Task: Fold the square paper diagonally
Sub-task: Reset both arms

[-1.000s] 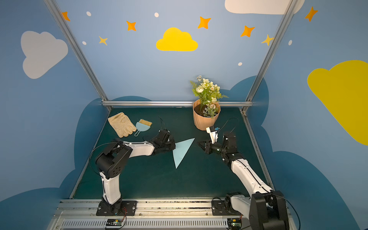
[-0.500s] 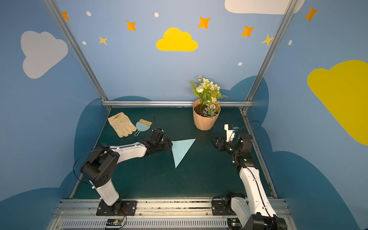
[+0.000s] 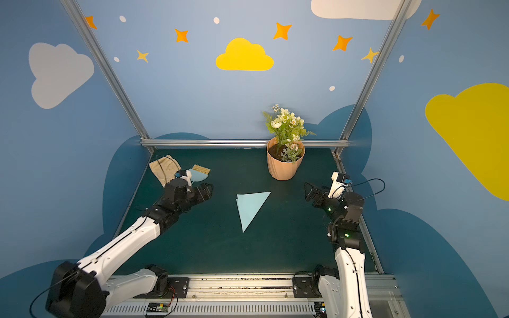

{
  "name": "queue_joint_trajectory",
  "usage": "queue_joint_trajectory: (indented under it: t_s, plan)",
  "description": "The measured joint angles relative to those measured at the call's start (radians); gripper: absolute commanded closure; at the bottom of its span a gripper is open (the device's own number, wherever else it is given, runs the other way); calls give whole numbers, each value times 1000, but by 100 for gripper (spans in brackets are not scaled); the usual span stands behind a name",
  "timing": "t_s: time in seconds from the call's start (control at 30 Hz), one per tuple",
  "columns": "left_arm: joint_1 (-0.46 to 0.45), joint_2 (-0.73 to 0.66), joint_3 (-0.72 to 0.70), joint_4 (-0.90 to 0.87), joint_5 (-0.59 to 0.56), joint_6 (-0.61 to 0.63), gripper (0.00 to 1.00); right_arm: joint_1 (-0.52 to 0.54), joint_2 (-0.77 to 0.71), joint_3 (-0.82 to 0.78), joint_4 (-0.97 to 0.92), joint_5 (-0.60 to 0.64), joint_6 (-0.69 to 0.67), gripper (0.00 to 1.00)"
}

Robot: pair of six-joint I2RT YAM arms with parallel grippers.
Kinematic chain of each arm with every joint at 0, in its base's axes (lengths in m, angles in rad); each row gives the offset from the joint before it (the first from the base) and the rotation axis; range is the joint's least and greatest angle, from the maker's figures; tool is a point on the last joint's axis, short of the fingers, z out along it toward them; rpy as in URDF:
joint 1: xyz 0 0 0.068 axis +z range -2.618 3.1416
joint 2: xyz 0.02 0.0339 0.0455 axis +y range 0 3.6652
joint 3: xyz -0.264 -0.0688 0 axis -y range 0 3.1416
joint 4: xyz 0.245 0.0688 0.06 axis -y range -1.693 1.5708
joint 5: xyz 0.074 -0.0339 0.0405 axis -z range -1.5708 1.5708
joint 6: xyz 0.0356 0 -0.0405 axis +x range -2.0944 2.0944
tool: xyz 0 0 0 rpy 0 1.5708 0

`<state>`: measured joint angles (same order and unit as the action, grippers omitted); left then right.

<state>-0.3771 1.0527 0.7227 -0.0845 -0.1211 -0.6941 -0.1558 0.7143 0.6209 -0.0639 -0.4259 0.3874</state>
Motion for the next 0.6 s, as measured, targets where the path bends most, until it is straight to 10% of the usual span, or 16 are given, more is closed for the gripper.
queue_joint_trajectory:
  t_s: [0.3, 0.6]
  plan:
    - [89, -347, -222, -32, -287, 134, 0, 10, 58, -281, 135, 216, -93, 2]
    - [179, -355, -338, 11, -476, 335, 0, 71, 330, -350, 434, 321, -232, 2]
